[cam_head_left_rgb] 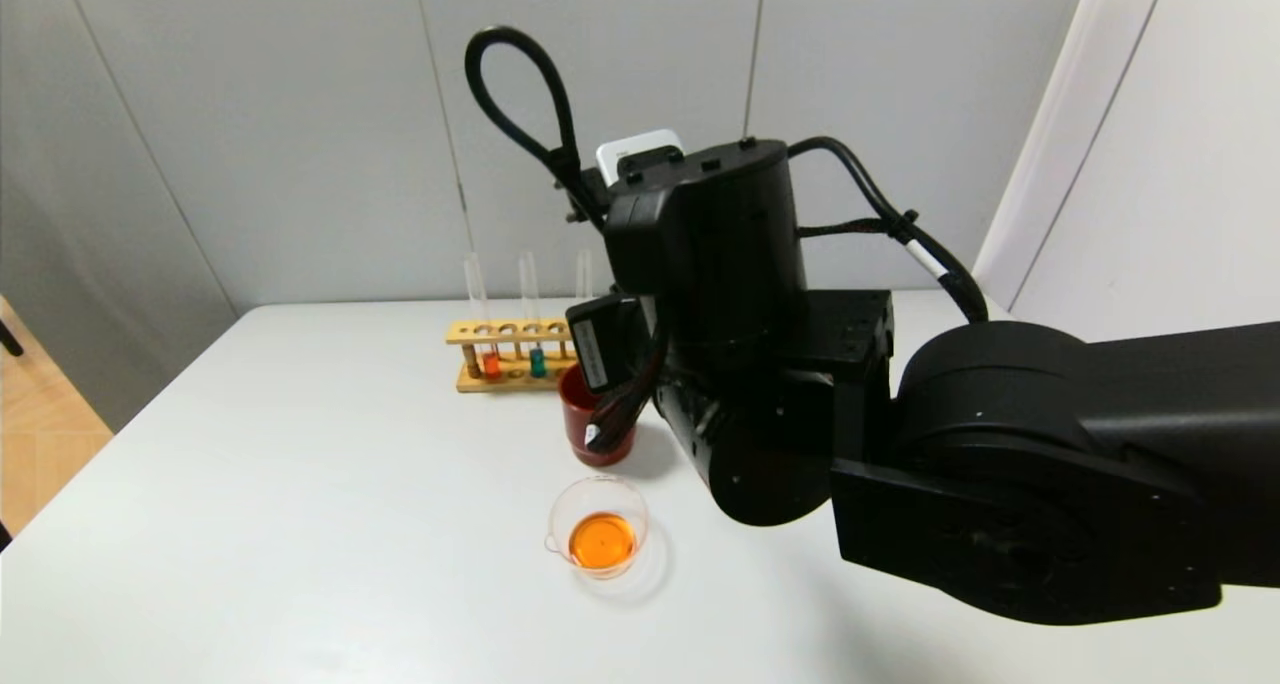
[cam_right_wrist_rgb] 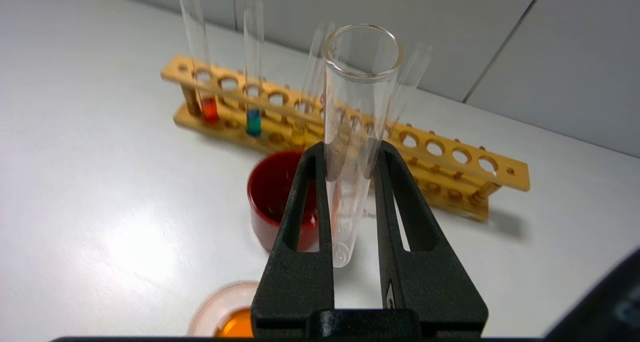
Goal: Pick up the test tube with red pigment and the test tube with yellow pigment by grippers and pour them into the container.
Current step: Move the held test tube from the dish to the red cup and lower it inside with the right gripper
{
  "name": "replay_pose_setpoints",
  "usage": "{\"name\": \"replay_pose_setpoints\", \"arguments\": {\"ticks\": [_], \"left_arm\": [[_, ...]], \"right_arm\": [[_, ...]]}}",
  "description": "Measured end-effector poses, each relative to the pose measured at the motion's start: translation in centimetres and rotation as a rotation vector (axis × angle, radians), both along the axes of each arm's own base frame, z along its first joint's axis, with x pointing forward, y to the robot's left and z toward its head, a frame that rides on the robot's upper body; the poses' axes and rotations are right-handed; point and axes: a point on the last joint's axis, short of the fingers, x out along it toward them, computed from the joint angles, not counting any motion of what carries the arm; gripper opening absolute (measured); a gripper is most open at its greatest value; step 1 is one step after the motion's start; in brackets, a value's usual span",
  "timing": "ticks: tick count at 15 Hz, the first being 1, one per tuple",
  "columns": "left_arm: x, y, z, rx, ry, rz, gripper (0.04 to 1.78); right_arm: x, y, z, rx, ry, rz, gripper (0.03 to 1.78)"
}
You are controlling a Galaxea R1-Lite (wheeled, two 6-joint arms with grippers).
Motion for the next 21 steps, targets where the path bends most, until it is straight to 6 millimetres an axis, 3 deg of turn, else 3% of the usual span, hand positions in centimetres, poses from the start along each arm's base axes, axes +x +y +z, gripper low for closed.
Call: {"name": "replay_pose_setpoints", "arguments": {"ticks": [2,6,17,21], "left_arm": [[0.0,0.0,0.0,0.000,0.000,0.000,1.71],[0.0,0.0,0.0,0.000,0.000,0.000,1.71],[0.0,0.0,0.0,0.000,0.000,0.000,1.71],[0.0,0.0,0.0,0.000,0.000,0.000,1.71]], "right_arm": [[0.7,0.0,0.9,0.069,0.000,0.028,0.27],[1.4,0.8,0.8,0.149,0.046,0.155,0.27],[6.7,-0.1,-2.5,0.142,0.120,0.193,0.27],[7.4,0.3,-2.8,0.145,0.129,0.253,0.27]]}}
